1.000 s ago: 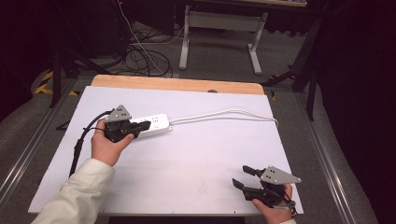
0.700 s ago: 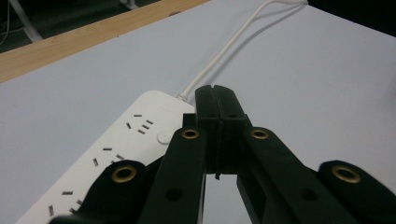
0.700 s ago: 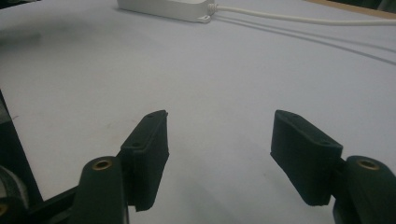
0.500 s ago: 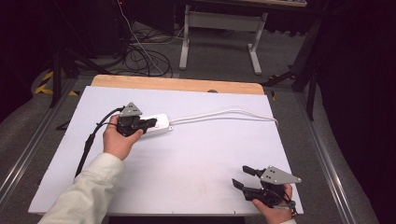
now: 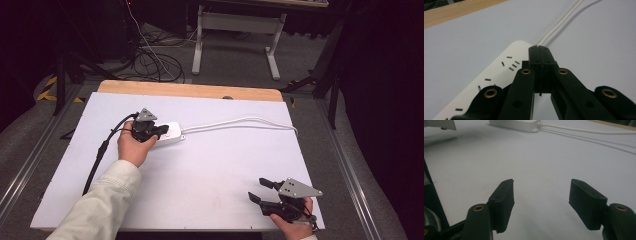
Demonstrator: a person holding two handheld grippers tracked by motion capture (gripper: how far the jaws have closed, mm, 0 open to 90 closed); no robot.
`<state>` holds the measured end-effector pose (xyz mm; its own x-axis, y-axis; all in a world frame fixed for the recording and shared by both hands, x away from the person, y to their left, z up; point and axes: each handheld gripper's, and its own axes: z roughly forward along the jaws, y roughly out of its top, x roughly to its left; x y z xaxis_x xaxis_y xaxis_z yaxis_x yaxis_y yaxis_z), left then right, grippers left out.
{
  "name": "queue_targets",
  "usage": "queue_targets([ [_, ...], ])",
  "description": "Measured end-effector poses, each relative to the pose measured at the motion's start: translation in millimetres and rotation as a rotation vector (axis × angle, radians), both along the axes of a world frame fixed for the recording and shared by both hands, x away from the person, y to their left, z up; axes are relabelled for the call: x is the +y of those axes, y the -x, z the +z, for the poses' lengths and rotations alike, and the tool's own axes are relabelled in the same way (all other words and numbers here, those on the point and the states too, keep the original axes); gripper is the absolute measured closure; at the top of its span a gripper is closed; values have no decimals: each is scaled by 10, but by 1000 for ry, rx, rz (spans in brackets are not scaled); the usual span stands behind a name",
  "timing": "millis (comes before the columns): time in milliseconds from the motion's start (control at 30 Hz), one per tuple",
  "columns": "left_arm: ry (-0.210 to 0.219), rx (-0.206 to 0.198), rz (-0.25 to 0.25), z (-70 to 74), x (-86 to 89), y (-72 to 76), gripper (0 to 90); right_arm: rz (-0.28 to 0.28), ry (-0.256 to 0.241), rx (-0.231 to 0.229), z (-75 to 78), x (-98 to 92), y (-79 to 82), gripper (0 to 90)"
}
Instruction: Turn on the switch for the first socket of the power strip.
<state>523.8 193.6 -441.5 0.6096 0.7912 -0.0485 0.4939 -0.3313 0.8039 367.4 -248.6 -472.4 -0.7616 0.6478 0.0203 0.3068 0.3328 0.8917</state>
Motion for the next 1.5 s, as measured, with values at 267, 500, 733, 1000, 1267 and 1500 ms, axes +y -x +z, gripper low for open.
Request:
queue_targets([
  [267,42,69,34,-75,-15,-68,900,3,1,1,0,2,1,371],
  [500,21,86,40,-140,-33,-114,900,5,1,2,0,2,2,371],
  [733,7,92,40,-170,-59,-126,900,5,1,2,-1,4,2,371],
  [1000,-23,88,39,-181,-84,-136,900,6,1,2,-1,5,3,371],
  [1267,-56,71,38,-193,-90,-141,900,8,2,2,-2,6,3,371],
  [1500,-54,73,42,-200,-84,-135,900,8,3,2,-1,8,6,371],
])
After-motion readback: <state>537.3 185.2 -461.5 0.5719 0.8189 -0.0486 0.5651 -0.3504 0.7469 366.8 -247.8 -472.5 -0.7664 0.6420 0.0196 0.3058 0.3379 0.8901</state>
